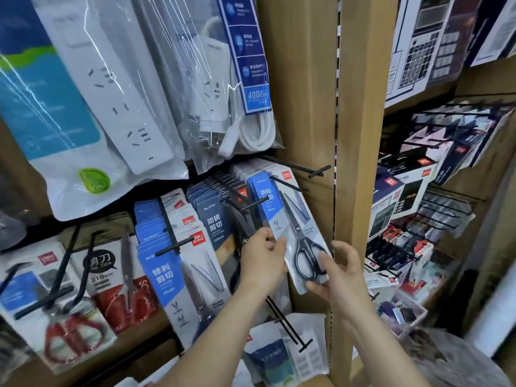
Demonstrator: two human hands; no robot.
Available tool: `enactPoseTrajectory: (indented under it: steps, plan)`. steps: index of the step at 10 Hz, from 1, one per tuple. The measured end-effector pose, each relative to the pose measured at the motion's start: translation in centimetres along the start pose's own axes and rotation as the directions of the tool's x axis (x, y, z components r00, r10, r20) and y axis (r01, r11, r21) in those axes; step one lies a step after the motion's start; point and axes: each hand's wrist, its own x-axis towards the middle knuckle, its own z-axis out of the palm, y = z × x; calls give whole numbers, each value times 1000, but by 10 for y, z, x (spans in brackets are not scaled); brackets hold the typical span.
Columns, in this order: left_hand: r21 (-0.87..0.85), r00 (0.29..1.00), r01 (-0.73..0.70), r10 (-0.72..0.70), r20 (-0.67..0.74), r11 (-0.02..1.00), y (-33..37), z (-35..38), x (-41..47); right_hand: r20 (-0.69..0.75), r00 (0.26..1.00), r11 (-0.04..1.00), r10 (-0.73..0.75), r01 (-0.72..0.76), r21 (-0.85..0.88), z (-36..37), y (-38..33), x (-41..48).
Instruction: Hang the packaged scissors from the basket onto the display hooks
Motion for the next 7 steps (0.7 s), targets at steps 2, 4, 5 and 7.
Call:
enactPoseTrajectory:
  steps: [2, 4, 5, 7]
  plan:
    - [149, 995, -16, 31, -92, 989, -21, 7, 14, 169, 985, 971, 45, -4, -238, -8, 25, 11]
    - [360, 985, -64, 117, -128, 931, -23, 11, 3, 240, 964, 901, 117, -1, -435, -12, 17, 17]
    - [370, 978, -54, 124, -169, 928, -20, 11, -4, 290, 948, 896, 135, 8, -444, -14, 14, 18]
    - [237, 977, -69, 114, -181, 969, -18, 3, -34, 224, 974, 955, 20, 48, -292, -30, 9, 1]
